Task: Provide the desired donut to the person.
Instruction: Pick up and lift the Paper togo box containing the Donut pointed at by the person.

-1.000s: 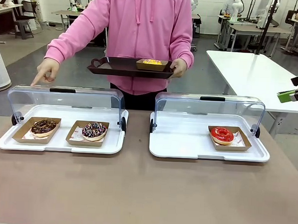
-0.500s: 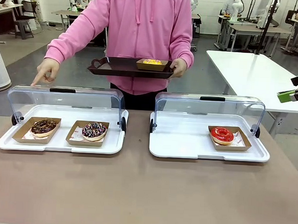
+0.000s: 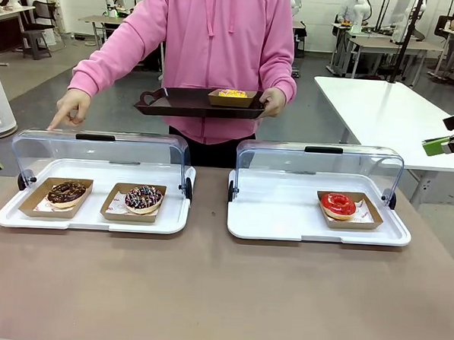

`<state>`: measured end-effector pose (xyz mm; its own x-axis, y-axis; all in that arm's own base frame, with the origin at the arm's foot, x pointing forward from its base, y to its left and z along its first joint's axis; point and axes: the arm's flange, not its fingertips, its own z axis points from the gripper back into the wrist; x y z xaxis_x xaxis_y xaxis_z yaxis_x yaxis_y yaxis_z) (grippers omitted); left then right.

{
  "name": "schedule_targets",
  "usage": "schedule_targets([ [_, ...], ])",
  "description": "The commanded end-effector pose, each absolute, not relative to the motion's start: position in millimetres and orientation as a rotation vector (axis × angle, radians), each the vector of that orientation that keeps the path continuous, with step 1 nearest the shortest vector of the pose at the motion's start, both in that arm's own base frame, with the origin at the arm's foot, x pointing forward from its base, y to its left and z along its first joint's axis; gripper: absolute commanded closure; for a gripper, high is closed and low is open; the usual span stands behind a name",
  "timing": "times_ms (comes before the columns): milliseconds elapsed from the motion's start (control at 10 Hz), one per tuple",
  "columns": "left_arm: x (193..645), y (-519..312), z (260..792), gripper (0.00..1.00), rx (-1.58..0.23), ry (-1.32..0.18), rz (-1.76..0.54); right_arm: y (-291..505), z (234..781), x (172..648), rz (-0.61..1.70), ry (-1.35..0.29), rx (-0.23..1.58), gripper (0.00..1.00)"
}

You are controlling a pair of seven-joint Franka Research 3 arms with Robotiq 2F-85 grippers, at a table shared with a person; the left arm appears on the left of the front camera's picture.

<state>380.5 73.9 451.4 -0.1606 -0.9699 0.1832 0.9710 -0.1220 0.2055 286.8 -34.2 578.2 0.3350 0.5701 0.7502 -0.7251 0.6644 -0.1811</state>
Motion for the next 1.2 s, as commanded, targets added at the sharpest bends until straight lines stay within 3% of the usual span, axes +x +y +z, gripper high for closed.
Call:
schedule_targets([
  [0, 413, 78, 426, 0.0, -0.054, -0.378, -1.737, -33, 577, 286, 0.839, -0.868, 0.189, 0.0],
  [700, 474, 81, 372, 0.0, -0.111, -0.319, -1.61, -33, 577, 286, 0.839, -0.868, 0.189, 0.0],
  [1100, 478, 92, 348, 0.0, -0.096, -0.334, -1.611, -33, 577, 286, 0.839, -0.868, 0.189, 0.0],
])
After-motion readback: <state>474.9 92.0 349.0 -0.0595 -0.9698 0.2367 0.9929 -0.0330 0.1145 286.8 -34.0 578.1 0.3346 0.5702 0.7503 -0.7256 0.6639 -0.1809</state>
